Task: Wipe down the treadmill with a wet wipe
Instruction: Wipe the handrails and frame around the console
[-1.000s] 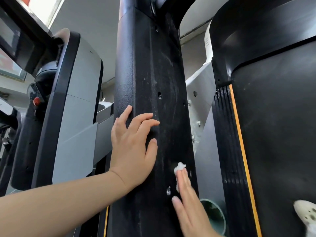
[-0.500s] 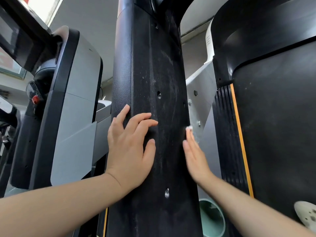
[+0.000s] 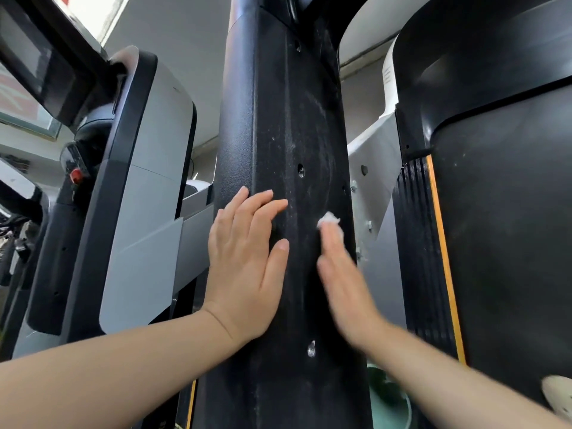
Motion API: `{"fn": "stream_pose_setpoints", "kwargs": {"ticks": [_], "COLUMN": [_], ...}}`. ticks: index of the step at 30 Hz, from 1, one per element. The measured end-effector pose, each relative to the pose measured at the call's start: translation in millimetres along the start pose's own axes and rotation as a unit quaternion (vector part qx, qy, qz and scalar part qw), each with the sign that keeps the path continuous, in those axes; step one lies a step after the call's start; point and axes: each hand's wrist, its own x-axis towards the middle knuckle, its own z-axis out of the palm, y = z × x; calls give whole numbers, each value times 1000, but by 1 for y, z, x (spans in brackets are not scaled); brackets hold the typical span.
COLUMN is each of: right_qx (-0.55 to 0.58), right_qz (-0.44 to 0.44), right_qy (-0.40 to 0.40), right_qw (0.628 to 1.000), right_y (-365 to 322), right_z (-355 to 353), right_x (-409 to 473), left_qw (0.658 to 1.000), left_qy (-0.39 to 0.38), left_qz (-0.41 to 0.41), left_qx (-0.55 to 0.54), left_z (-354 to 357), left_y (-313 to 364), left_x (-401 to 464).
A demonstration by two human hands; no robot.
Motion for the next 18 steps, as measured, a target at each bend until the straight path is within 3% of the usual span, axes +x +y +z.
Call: {"fn": "stream_pose_setpoints", "kwargs": {"ticks": [2, 4, 6, 10, 12, 16, 18], "right_qx": [-60, -91, -72, -30, -45, -42, -59], "right_qz": [-133, -191, -182, 29, 70, -125, -133], "right_qy": [-88, -114, -77, 22, 18, -45, -79], "right_qw": [985, 971, 978, 999, 996, 990, 986], "right_y": [-13, -15, -13, -12, -12, -19, -1], "right_z": [9, 5, 0, -27, -27, -2, -1], "right_x": [-55, -62, -24, 97, 111, 9, -35], "left_qw": [1000, 1000, 1000, 1000, 1000, 1000, 999], "left_qy": [1, 5, 8, 4, 2, -7, -24], "left_qz": [7, 7, 3, -5, -3, 5, 14], "left_qx": [2, 2, -1, -1, 4, 21, 36], "left_z": [1, 2, 2, 0, 0, -1, -2], "left_y": [-1, -2, -1, 2, 2, 0, 2], "left_x": [0, -1, -1, -1, -1, -1, 0]}}
